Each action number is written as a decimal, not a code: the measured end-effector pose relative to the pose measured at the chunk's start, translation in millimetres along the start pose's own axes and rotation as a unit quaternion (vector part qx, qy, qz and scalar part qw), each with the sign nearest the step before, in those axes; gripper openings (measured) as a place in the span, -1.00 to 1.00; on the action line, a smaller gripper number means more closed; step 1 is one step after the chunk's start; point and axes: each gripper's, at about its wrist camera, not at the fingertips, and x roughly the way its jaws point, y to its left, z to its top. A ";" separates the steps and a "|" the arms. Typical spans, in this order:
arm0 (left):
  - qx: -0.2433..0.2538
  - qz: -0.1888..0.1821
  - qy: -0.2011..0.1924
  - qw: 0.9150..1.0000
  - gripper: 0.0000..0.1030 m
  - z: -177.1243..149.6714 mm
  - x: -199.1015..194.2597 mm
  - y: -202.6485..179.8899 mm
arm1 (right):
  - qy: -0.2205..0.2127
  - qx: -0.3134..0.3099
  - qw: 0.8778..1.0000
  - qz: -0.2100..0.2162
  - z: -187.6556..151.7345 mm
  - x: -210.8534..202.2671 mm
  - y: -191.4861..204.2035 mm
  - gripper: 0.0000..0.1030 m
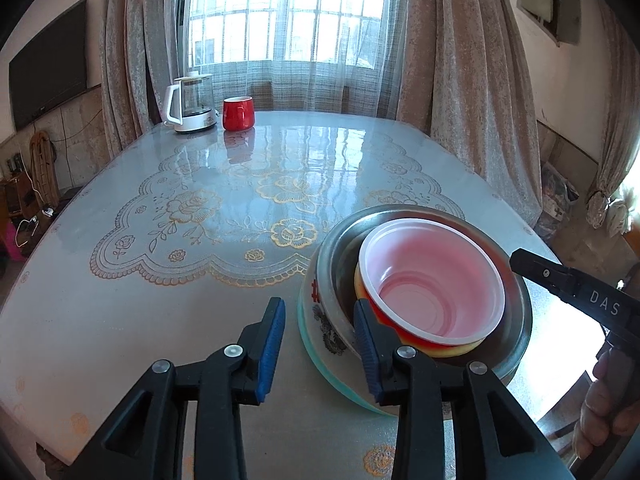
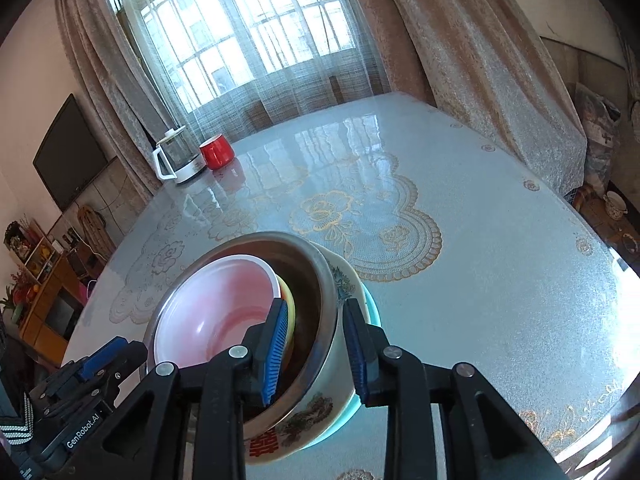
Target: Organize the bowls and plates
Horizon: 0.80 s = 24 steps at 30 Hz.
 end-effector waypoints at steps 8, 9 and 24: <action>-0.003 0.033 -0.023 0.999 -0.02 -13.8 -14.3 1.2 | -0.045 -0.045 0.996 -0.054 -18.6 -17.6 26.7 -0.30; -0.003 0.034 -0.025 0.999 0.02 -15.1 -16.0 1.0 | -0.048 -0.050 0.996 -0.058 -21.5 -18.2 29.5 -0.30; -0.008 0.042 -0.042 0.998 0.16 -23.2 -30.4 3.5 | -0.041 -0.075 0.995 -0.052 -36.8 -17.6 52.3 -0.29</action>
